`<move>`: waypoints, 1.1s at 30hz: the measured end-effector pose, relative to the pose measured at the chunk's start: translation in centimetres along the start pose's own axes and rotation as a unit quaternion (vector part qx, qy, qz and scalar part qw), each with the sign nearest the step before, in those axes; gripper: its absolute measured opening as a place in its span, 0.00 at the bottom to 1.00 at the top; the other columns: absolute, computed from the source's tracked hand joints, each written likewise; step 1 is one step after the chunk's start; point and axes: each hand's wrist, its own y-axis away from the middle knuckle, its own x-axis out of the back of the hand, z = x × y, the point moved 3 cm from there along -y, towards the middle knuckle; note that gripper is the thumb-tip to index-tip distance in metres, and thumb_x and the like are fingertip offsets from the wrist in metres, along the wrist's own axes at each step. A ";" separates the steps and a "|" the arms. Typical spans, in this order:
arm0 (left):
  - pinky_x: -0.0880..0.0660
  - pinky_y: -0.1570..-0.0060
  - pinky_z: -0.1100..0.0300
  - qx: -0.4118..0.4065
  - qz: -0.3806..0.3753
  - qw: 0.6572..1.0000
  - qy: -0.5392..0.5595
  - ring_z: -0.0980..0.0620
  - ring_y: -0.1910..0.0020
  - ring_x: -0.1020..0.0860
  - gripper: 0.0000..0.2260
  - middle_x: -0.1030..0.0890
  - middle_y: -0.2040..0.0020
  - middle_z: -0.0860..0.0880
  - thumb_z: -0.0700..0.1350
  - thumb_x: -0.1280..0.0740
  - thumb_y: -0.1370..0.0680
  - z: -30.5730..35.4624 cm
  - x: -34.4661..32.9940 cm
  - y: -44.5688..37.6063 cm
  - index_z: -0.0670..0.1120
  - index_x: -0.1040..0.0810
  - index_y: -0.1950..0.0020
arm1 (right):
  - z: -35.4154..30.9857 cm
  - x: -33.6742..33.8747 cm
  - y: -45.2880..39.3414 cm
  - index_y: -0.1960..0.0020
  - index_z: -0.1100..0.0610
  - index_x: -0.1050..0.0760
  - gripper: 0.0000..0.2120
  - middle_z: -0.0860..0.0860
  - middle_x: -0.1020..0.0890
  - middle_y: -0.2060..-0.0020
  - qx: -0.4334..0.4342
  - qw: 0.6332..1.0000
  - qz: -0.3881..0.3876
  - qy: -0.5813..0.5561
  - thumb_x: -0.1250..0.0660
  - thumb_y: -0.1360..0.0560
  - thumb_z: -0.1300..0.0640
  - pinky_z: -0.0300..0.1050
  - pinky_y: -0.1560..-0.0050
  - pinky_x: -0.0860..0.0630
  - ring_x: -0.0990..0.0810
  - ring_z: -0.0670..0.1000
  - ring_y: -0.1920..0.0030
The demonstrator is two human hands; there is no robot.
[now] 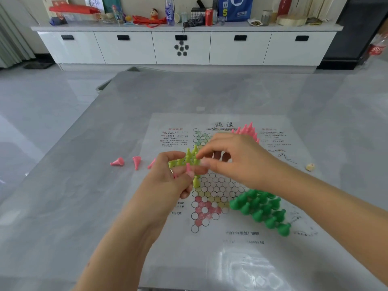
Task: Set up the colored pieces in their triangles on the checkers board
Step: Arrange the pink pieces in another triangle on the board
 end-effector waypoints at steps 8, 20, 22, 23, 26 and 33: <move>0.29 0.70 0.65 -0.041 -0.012 0.996 -0.081 0.59 0.73 0.29 0.20 0.22 0.59 0.56 0.33 0.39 0.24 -0.2 -0.5 0.1 0.58 0.34 0.45 | -0.7 -1.4 0.9 0.54 0.52 0.19 0.04 0.47 0.22 0.61 -0.030 0.992 0.008 -0.125 0.31 0.29 0.56 0.33 0.58 0.28 0.25 0.43 0.61; 0.32 0.65 0.60 -0.019 0.014 1.000 -0.003 0.53 0.67 0.28 0.24 0.24 0.59 0.47 0.25 0.44 0.34 0.0 -0.7 -0.8 0.52 0.31 0.50 | 5.4 2.7 2.5 0.56 0.49 0.22 0.03 0.41 0.19 0.62 -0.129 0.967 0.187 -0.115 0.33 0.28 0.54 0.22 0.63 0.30 0.23 0.34 0.63; 0.32 0.65 0.61 -0.029 0.021 0.999 -0.020 0.53 0.66 0.28 0.25 0.25 0.62 0.47 0.22 0.49 0.32 0.0 -0.9 -1.0 0.51 0.32 0.51 | 8.0 3.7 3.6 0.56 0.52 0.20 0.03 0.43 0.18 0.62 -0.174 0.950 0.251 -0.072 0.32 0.28 0.57 0.20 0.62 0.32 0.22 0.37 0.62; 0.32 0.64 0.61 -0.034 0.022 0.999 -0.032 0.52 0.66 0.27 0.25 0.25 0.62 0.47 0.22 0.50 0.31 -0.1 -0.9 -1.0 0.51 0.32 0.52 | 9.1 3.9 4.0 0.55 0.53 0.20 0.03 0.44 0.18 0.61 -0.193 0.944 0.262 -0.047 0.32 0.28 0.57 0.19 0.61 0.33 0.22 0.38 0.62; 0.28 0.60 0.60 -0.041 0.013 0.997 -0.056 0.53 0.64 0.25 0.25 0.25 0.61 0.48 0.22 0.49 0.29 -0.2 -1.2 -1.0 0.53 0.32 0.50 | 10.8 3.3 4.7 0.55 0.54 0.20 0.03 0.46 0.19 0.60 -0.217 0.943 0.253 0.001 0.31 0.28 0.57 0.20 0.61 0.33 0.24 0.38 0.61; 0.23 0.57 0.67 -0.062 -0.024 0.994 -0.087 0.56 0.60 0.20 0.23 0.23 0.58 0.48 0.27 0.42 0.25 -0.3 -1.4 -0.5 0.56 0.33 0.43 | 11.1 1.9 4.3 0.57 0.55 0.19 0.04 0.47 0.23 0.59 -0.215 0.942 0.251 0.057 0.30 0.29 0.56 0.41 0.52 0.32 0.27 0.49 0.54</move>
